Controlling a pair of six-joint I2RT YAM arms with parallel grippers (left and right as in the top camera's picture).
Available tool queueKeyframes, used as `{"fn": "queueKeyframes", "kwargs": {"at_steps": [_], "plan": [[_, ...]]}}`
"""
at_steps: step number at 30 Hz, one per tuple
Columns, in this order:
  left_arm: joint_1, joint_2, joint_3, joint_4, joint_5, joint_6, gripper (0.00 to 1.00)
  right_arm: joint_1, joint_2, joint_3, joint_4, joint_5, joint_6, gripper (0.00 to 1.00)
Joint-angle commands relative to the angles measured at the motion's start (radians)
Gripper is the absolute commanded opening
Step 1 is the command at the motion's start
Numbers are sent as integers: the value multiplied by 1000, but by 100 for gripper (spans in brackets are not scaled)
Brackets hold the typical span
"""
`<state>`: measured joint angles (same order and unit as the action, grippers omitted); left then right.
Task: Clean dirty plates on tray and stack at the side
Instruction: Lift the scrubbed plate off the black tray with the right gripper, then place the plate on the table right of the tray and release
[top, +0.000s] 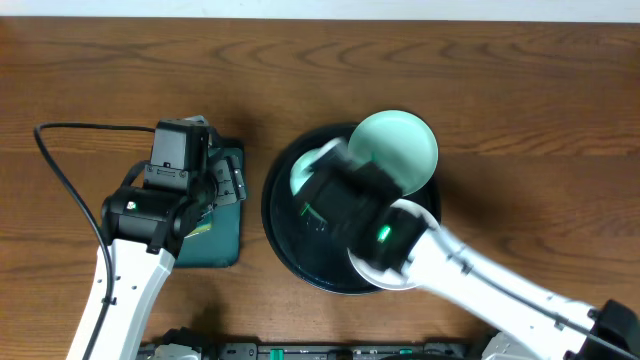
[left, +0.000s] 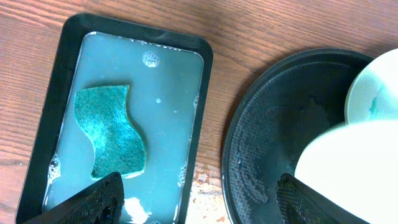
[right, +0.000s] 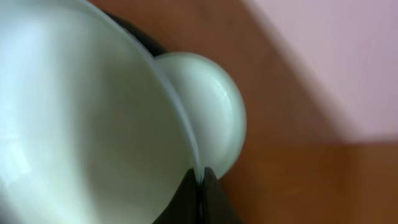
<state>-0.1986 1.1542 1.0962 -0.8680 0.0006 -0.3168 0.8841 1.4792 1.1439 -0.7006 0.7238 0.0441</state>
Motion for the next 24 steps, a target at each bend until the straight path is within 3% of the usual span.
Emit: {"fn": "queueKeyframes", "kwargs": {"at_steps": [1,5,10,17,24], "plan": [[-4,2,-6,-3,-12,-2,79,-215,-32,7,-5,-430,247,1],[-4,2,-6,-3,-12,-2,79,-455,-59,8,43,-770,280,1],[-4,2,-6,-3,-12,-2,79,-761,-65,7,88,-1035,371,1],[-4,2,-6,-3,-12,-2,79,-1143,-52,7,55,-1050,428,1],[-4,2,-6,1,-12,-2,79,-1407,10,6,32,-989,427,2]]}}
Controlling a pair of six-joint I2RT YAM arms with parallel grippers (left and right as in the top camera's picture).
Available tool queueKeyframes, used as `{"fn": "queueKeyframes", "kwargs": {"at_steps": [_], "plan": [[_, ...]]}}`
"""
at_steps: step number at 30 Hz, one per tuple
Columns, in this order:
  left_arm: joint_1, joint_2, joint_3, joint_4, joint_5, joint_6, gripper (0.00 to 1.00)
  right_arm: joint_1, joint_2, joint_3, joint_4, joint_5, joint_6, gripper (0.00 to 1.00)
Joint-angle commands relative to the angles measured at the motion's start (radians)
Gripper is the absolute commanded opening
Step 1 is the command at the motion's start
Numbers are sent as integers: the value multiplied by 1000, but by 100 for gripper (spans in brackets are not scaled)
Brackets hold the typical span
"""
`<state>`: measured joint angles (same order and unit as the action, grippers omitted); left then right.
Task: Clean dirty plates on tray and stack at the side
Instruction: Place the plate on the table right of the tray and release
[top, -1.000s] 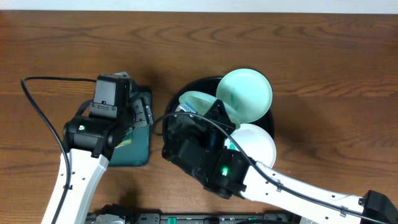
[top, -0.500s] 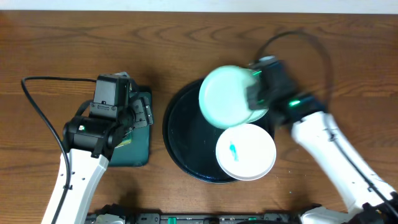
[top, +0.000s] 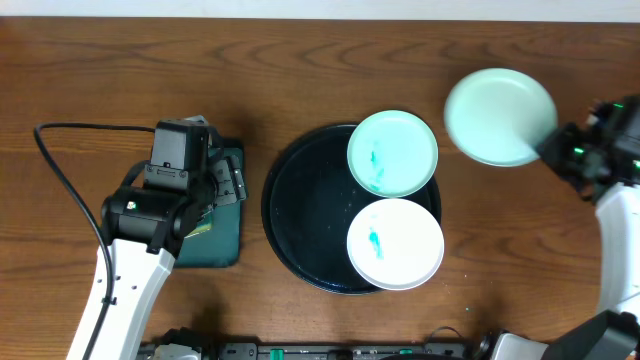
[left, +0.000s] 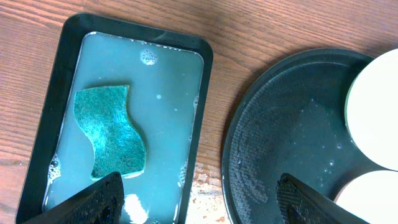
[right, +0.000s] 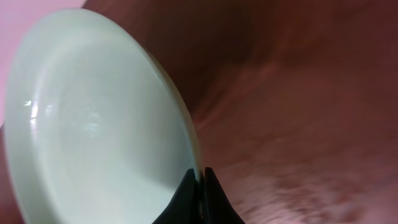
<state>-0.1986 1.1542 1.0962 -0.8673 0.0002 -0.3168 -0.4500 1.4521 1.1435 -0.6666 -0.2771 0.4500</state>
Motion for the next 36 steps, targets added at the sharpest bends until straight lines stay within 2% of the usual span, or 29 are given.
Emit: {"fn": "queueKeyframes", "kwargs": {"at_steps": [1,5,11,14,16,18,21,23,25,26,27,30,32,36], "plan": [[-4,2,-6,0,-11,-2,79,-97,52,6,-2,30,22,1],[-4,2,-6,0,-11,-2,79,-187,146,6,0,105,28,2],[-4,2,-6,0,-11,-2,79,-236,289,6,35,123,12,2],[-4,2,-6,-1,-11,-2,79,-238,336,6,33,85,-64,2],[-4,2,-6,-4,-11,-2,79,-236,341,6,35,48,-101,25],[-4,2,-6,-4,-11,-2,79,-232,328,12,39,21,-100,31],[-4,2,-7,-4,-11,-2,79,-215,272,27,30,2,-100,31],[-4,2,-8,-4,-11,-2,79,-195,208,34,21,3,-101,45],[-4,2,-8,-6,-11,-2,79,-169,135,35,19,-24,-134,52],[-4,2,-8,-7,-11,-2,79,-146,89,35,19,-52,-175,59],[-4,2,-8,-7,-11,-2,79,-123,50,35,19,-76,-219,72],[-4,2,-8,-7,-11,-2,79,-36,-53,35,15,-128,-318,82],[-4,2,-8,-7,-11,-2,79,23,-94,34,16,-133,-317,99],[-4,2,-8,-7,-11,-2,79,137,-106,34,23,-203,-334,99]]}}
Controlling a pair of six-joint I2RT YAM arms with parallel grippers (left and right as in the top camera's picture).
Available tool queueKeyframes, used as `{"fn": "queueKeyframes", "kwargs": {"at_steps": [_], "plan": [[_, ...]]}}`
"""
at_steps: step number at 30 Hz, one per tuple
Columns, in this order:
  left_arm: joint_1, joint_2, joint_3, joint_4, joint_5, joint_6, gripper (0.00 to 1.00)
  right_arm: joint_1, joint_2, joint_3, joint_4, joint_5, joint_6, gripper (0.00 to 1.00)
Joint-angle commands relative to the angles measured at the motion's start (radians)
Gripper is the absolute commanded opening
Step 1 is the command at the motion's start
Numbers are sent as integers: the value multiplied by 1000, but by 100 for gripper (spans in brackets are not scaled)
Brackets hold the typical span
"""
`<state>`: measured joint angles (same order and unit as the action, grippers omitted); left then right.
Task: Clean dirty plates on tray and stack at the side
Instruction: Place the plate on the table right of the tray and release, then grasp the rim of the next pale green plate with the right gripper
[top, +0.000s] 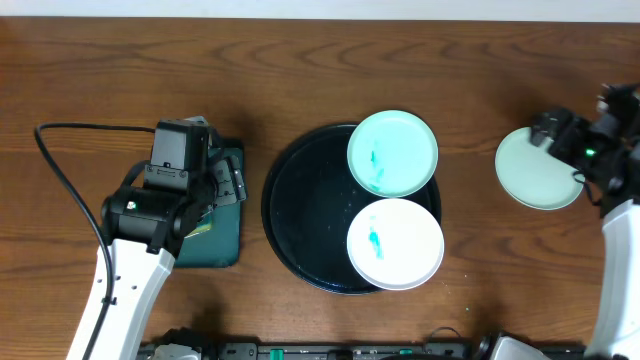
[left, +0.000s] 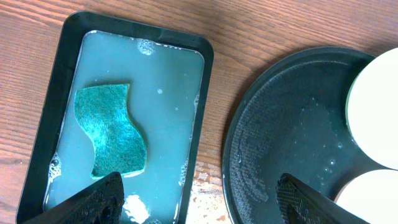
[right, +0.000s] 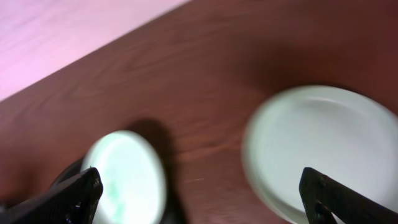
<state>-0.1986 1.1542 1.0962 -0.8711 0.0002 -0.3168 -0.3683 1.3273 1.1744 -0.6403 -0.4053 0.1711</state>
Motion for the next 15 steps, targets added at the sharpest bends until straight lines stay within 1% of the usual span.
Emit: {"fn": "queueKeyframes", "kwargs": {"at_steps": [1,3,11,15], "plan": [[-4,2,-8,-3,-11,-2,79,84,36,1,-4,-74,-56,99],[-4,2,-8,-3,-11,-2,79,122,82,0,-5,-71,-57,99],[-4,2,-16,-7,-11,-2,79,247,379,0,107,-113,-55,73],[-4,2,-26,-10,-11,-2,79,294,470,0,160,-123,-21,67]]}}
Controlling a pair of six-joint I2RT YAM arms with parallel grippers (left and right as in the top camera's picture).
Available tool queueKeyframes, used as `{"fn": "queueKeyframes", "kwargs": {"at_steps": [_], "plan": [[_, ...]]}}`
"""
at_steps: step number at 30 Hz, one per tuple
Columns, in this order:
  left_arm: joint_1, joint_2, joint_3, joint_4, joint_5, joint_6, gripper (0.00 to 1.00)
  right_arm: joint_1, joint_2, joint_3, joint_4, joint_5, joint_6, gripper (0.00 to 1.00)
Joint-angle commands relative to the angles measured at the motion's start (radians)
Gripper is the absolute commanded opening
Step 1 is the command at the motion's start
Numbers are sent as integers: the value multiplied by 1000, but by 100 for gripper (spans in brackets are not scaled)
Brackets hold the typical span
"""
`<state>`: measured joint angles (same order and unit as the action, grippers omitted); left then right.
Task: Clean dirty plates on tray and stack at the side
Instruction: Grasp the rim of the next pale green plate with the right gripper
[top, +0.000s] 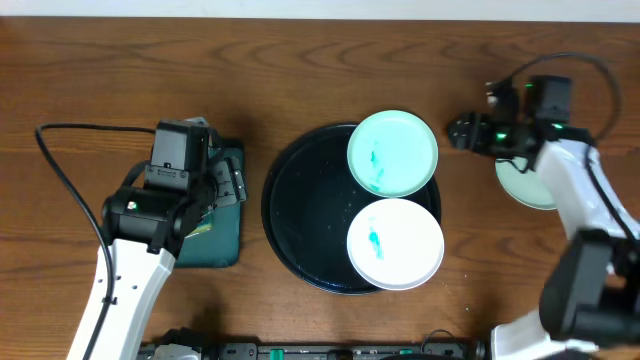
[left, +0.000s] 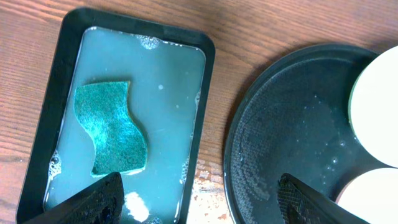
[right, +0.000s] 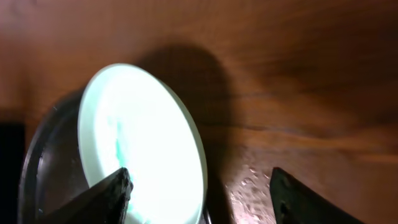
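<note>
On the round black tray (top: 300, 215) lie two plates with teal smears: a pale green plate (top: 392, 152) at the back right and a white plate (top: 395, 244) in front of it. A clean pale green plate (top: 523, 185) rests on the table at the right, partly under my right arm. My right gripper (top: 458, 133) hangs open just right of the green dirty plate (right: 140, 140), empty. The left gripper (left: 196, 199) is open over the gap between the sponge basin and the tray. A green sponge (left: 111, 127) lies in the soapy water.
A black rectangular basin (left: 68, 81) of soapy water stands left of the tray on the brown wooden table (top: 300, 70). A black cable (top: 60, 170) runs along the far left.
My right gripper has left the clean plate lying on the table at the right and now hangs open beside the green dirty plate on the tray. The left arm has hardly moved.
My right gripper held a pale green plate by its rim over the tray. Then it held that plate over the table to the right. Then the plate lay flat at the right with the gripper open, and now the gripper is back at the tray's right edge.
</note>
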<state>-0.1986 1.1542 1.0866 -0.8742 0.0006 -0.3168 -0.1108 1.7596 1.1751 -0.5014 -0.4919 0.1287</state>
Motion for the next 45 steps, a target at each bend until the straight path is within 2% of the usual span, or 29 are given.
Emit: {"fn": "queueKeyframes", "kwargs": {"at_steps": [1,9,12,14,17,20,31,38,45], "plan": [[-4,2,-19,-7,-11,-2,79,45,53,-1,32,-36,32,65],[-4,2,-25,-7,-11,-2,79,119,148,-1,82,1,103,43],[-4,2,-25,-8,-11,-2,79,136,166,-1,77,32,103,18],[-4,2,-25,-8,-11,-2,79,140,166,-1,72,32,103,9],[-4,2,-25,-8,-11,-2,79,143,167,-1,67,31,111,8],[-4,2,-25,-8,-11,-2,79,143,167,-1,55,31,111,1],[-4,2,-25,-13,-8,-2,79,233,71,-1,-35,-22,49,1],[-4,4,-25,-19,-13,-1,79,332,70,-1,-45,65,176,1],[-4,60,-25,-20,-16,3,78,365,174,-1,-29,77,208,1]]}}
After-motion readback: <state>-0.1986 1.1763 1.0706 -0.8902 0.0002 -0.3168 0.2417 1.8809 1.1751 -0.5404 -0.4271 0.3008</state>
